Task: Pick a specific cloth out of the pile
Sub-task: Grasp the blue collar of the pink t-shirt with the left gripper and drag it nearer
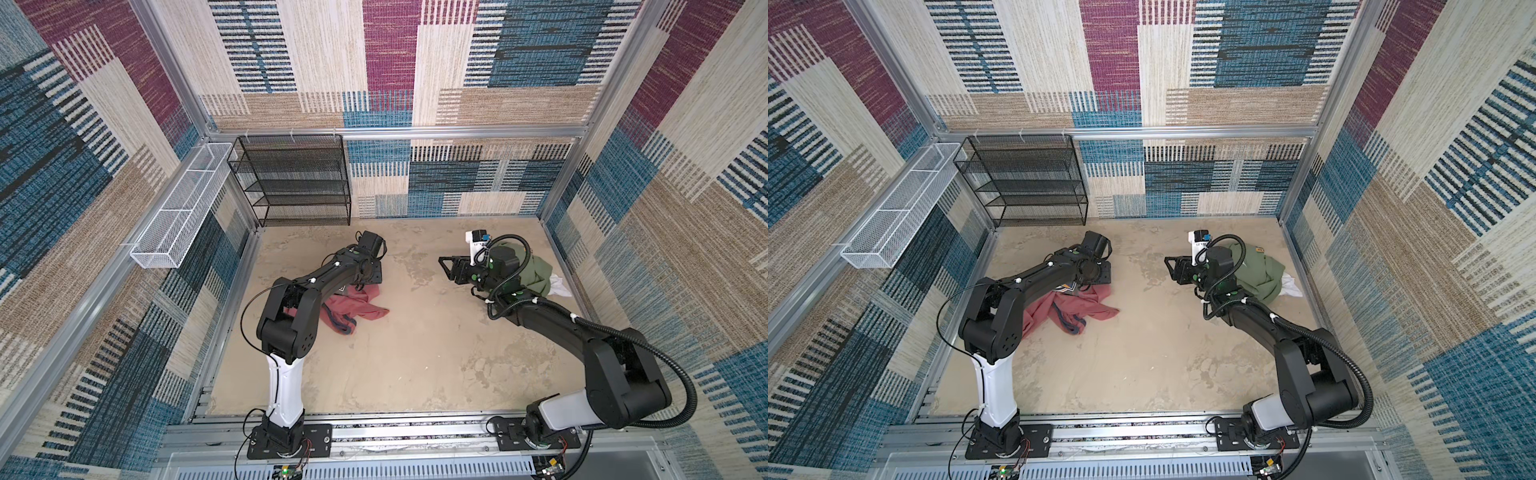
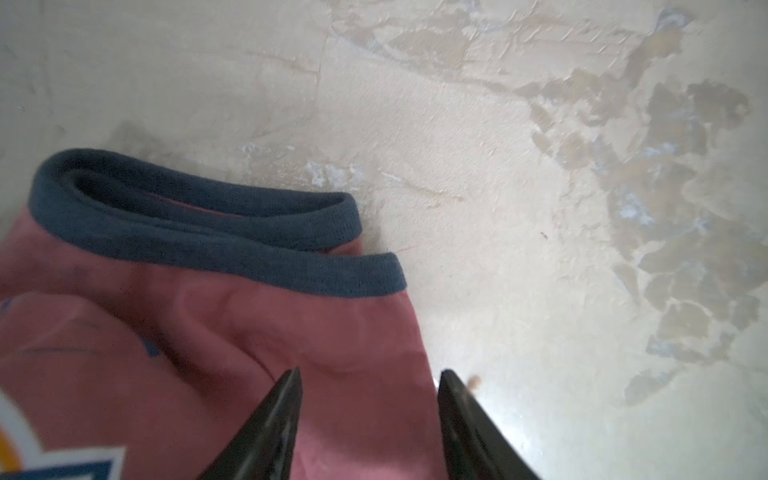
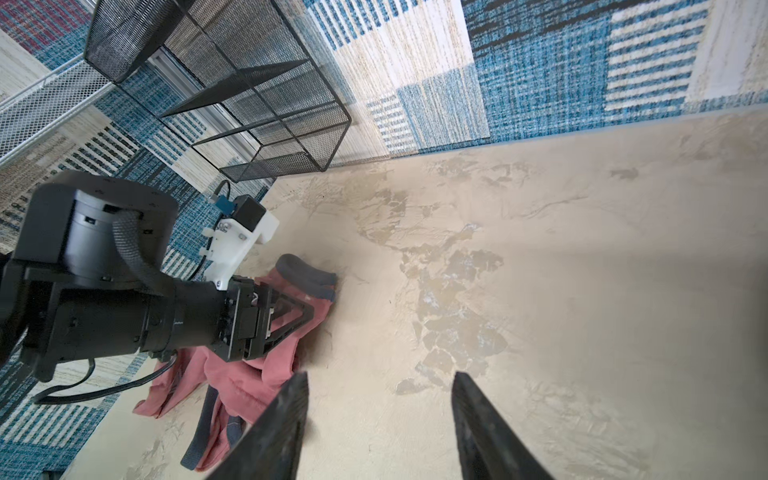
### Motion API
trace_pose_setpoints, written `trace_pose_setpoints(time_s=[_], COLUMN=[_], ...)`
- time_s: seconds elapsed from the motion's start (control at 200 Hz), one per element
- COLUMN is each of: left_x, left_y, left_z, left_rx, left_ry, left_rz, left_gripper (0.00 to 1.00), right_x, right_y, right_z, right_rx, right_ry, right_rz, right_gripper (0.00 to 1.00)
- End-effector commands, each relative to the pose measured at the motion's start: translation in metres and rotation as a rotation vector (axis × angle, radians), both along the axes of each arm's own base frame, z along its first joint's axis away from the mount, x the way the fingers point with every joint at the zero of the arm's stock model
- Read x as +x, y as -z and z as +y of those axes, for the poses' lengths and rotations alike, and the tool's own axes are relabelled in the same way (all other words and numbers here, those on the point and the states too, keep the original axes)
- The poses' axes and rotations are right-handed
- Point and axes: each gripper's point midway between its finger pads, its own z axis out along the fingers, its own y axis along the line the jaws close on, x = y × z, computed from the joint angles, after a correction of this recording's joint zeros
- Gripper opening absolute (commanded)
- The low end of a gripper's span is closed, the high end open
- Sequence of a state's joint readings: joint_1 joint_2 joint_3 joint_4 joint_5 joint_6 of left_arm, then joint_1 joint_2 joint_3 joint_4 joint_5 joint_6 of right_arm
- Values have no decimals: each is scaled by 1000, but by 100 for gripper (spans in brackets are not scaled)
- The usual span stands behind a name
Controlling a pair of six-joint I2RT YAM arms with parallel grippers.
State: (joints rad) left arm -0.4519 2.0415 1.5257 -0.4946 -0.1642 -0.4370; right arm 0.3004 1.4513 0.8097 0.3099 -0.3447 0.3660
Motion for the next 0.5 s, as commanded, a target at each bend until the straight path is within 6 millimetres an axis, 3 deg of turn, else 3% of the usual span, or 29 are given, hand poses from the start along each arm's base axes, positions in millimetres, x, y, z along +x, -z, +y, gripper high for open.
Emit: trace_pose_setpoints(time_s=[0.0, 0.19, 0.326, 0.496], left_x=[-1, -4, -5, -5], left_y=[12, 32, 40, 43], left_z=[5, 10, 11, 11], left_rx=[46, 80, 91, 94], left_ry=[2, -17, -22, -21], left_rz=[36, 83, 99, 104], left_gripper=[56, 54, 46, 14], right_x=[0, 1, 1, 1], right_y=[-4, -1, -1, -3], right_z=[3, 1, -1, -1], right_rx=[25, 20, 17, 21], right_ry=[-14, -9, -2, -3], right_rz=[-12, -4, -9, -10], right_gripper=[58, 58, 58, 58])
